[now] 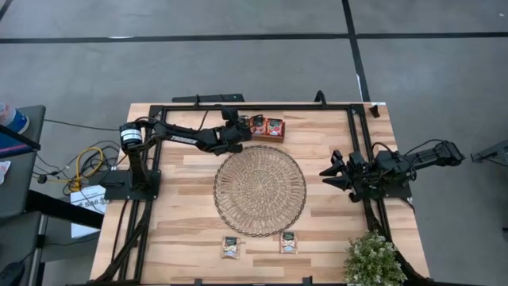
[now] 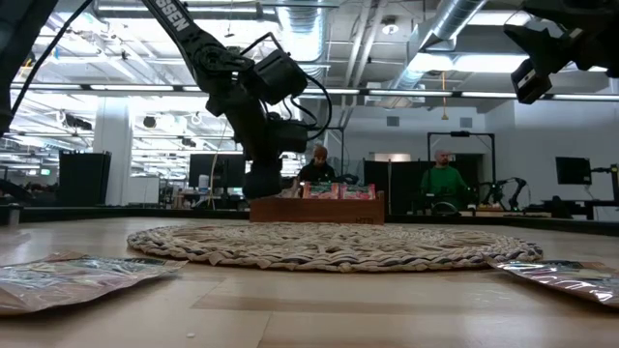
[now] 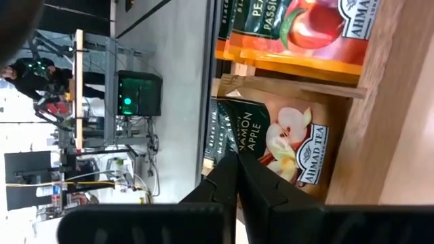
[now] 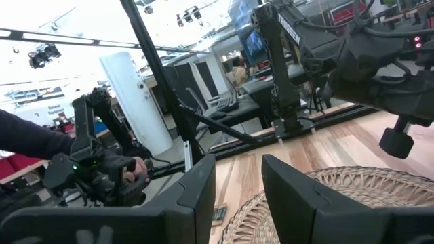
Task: Pick & Place Tea
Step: Put the brown tea bag into the left section of the wooden organizer
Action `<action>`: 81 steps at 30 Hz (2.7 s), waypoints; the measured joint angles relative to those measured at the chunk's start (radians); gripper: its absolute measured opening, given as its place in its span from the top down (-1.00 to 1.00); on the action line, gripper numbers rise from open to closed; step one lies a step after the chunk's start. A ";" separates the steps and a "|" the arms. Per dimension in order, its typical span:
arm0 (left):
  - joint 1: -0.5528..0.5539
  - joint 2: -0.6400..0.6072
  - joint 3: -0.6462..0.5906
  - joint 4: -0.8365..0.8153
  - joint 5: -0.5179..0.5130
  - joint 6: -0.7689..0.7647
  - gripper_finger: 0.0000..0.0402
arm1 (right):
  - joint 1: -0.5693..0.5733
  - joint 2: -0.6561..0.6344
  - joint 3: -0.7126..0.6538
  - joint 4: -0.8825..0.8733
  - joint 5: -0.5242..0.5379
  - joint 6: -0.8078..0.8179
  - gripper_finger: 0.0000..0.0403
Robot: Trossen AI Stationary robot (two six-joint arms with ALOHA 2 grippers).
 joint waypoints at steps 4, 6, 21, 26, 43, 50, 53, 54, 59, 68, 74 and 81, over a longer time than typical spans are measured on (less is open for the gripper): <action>0.000 0.000 0.000 -0.011 -0.002 -0.043 0.98 | 0.000 0.000 0.000 0.000 0.000 0.000 0.44; 0.000 0.000 0.000 -0.011 -0.002 -0.052 0.94 | 0.000 0.000 0.000 0.000 -0.001 0.000 0.44; -0.001 0.000 0.016 -0.015 -0.161 0.006 0.27 | 0.000 0.000 0.000 0.000 -0.003 0.000 0.44; -0.016 0.000 0.063 -0.015 -0.239 0.086 0.23 | 0.002 0.000 0.000 0.000 -0.004 0.000 0.44; -0.465 -0.364 0.122 -0.758 0.047 -0.756 0.23 | 0.002 0.000 0.000 0.000 -0.033 0.026 0.44; -0.529 -0.447 0.123 -0.785 0.687 -1.386 0.23 | 0.002 0.000 0.000 0.000 -0.057 0.026 0.44; -0.594 -0.432 0.122 -0.776 0.722 -1.420 0.23 | 0.002 0.000 0.000 -0.007 -0.057 0.026 0.44; -0.617 -0.420 0.122 -0.760 0.723 -1.421 0.23 | 0.002 0.001 0.000 -0.010 -0.057 0.026 0.44; -0.735 -0.343 0.122 -0.713 0.727 -1.463 0.23 | 0.002 0.000 0.000 -0.019 -0.056 0.022 0.44; -0.834 -0.171 0.122 -0.655 0.752 -1.453 0.23 | 0.002 0.000 0.000 -0.026 -0.056 0.019 0.44; -0.838 -0.134 0.122 -0.635 0.692 -1.406 0.23 | 0.002 0.000 0.000 -0.051 -0.056 0.018 0.44; -0.844 -0.069 0.122 -0.612 0.685 -1.353 0.23 | 0.002 0.000 0.000 -0.063 -0.057 0.018 0.44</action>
